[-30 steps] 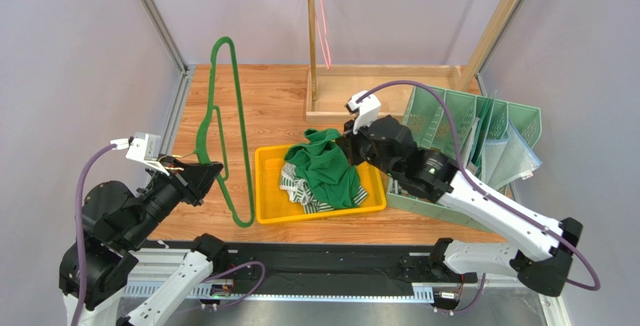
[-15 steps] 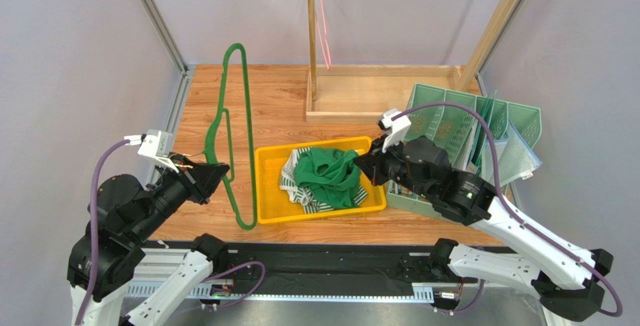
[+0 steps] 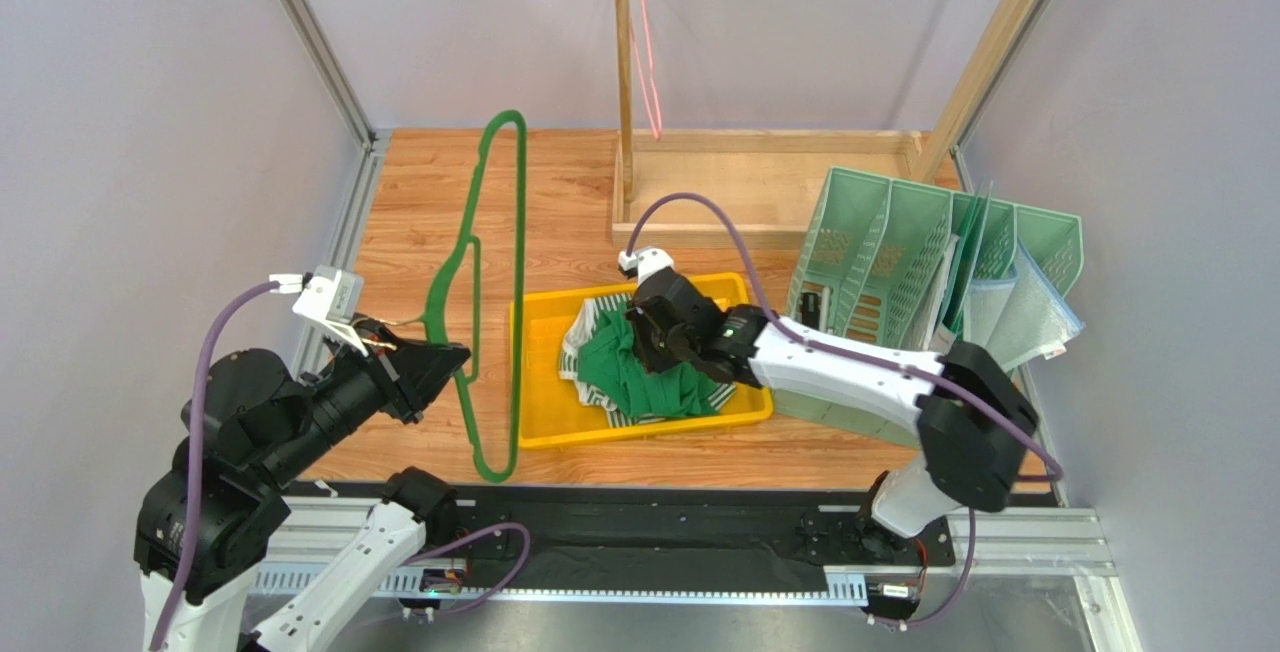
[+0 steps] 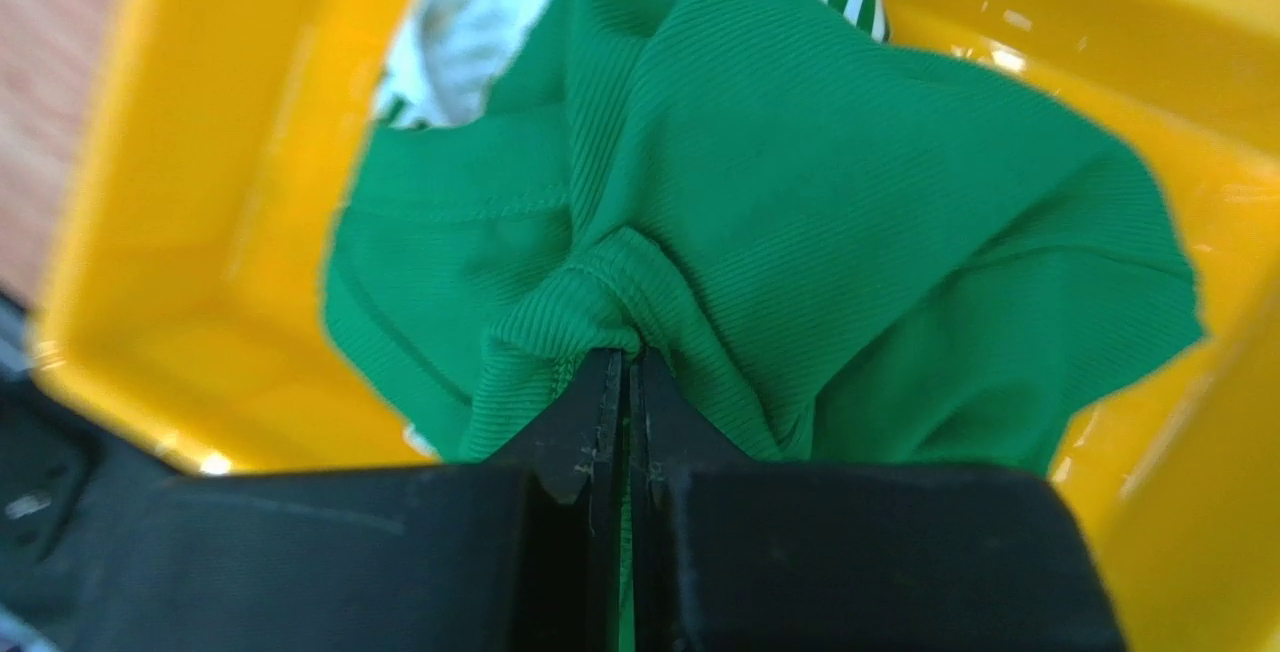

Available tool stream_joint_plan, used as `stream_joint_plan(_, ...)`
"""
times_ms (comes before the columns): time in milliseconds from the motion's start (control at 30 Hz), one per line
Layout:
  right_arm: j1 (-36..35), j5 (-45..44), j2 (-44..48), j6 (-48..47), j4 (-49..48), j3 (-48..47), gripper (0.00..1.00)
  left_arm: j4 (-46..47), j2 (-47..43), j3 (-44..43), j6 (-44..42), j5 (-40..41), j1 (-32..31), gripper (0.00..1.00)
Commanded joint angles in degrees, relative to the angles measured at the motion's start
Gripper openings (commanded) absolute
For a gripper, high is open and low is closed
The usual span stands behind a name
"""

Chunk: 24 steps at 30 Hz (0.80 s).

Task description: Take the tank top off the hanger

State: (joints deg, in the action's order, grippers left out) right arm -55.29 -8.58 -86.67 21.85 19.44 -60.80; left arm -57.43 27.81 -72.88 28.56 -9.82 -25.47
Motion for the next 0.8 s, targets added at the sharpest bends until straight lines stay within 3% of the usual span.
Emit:
stream_joint_plan(0, 0.8, -3.3, -7.0, 1.0, 0.7, -1.7, 0.02, -1.2, -0.4, -0.1, -2.3, -3.9, 0.0, 0.00)
stream_joint_plan(167, 1.0, -6.0, -3.4, -1.4, 5.9, -4.2, 0.25, -2.4, -1.3, 1.2, -2.4, -5.6, -0.1, 0.00)
stream_joint_plan(200, 0.9, -6.6, -1.8, -2.0, 8.0, -4.6, 0.37, -2.5, -1.4, 1.5, -2.5, -6.0, -0.1, 0.00)
stream_joint_plan(367, 1.0, -7.1, 8.9, -6.4, 16.6, -9.9, 0.69, -2.3, -2.3, 3.1, -2.2, -9.8, 0.0, 0.00)
stream_joint_plan(400, 0.9, -6.1, 10.7, -7.2, 18.0, -10.5, 0.80, -2.2, -2.6, 4.1, -2.0, -10.6, -0.1, 0.00)
stream_joint_plan(600, 1.9, 7.7, 21.4, -13.9, 16.4, -14.3, 1.00, -1.7, -5.1, 6.8, -0.7, -15.5, 0.0, 0.00)
stream_joint_plan(767, 7.8, 33.2, 23.3, -15.1, 11.2, -16.6, 1.00, -2.1, -6.3, 7.3, -0.8, -23.0, -0.1, 0.00)
